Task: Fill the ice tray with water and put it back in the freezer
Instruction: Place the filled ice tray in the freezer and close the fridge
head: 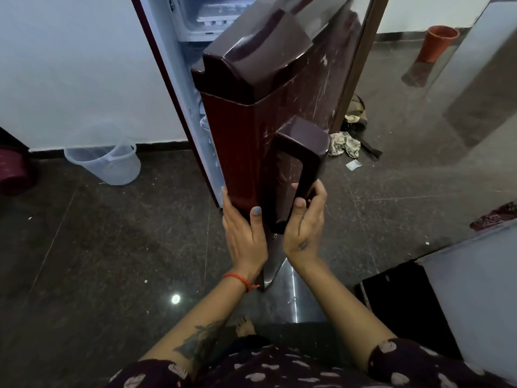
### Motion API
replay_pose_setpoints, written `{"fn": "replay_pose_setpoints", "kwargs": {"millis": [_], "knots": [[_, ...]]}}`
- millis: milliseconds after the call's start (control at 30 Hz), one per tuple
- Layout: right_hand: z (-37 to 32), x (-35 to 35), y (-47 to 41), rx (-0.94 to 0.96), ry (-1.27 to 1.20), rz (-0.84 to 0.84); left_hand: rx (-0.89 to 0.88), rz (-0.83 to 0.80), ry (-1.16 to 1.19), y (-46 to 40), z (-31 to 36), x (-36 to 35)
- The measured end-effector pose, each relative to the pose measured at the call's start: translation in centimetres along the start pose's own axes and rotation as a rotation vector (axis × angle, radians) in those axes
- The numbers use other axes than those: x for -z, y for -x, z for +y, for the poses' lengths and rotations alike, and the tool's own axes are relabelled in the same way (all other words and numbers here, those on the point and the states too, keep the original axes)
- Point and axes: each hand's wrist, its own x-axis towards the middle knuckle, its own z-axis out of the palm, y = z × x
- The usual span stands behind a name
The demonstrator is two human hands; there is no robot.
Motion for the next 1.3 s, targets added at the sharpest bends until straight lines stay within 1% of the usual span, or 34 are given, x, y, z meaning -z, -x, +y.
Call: {"fn": "replay_pose_setpoints", "kwargs": {"millis": [133, 267, 400, 567, 700, 867, 1000, 1300], "knots": [[-0.7, -4.0, 0.0, -0.026, -0.006, -0.051, -0.014, 0.027, 0.042, -3.6, -1.5, 2.2], [-1.7, -7.6, -0.3, -0.007, -0.022, -0.070, 0.002, 0.059, 0.076, -7.1, -3.0, 4.4], [-2.4, -10.6, -1.1, 0.001, -0.069, -0.115, 0.065, 0.076, 0.070, -10.7, -4.0, 6.1], [-2.7, -13.2, -2.9, 0.039, -0.017, -0.091, 0.124, 0.086, 0.051, -14.2, -4.1, 7.3], [-2.5, -15.3, -4.9, 0.109, 0.069, -0.121, 0.170, 0.106, 0.055, -16.4, -4.0, 7.6], [-1.4, -18.8, -6.6, 0.199, 0.090, -0.155, 0.181, 0.134, 0.070, -19.7, -4.6, 7.7], [-0.5, -22.0, -8.2, 0.206, 0.108, -0.212, 0.193, 0.169, 0.078, -22.6, -5.6, 7.6], [0.7, -28.0, -13.0, 0.370, 0.170, -0.225, 0.210, 0.214, 0.083, -29.9, -6.8, 7.4]]}}
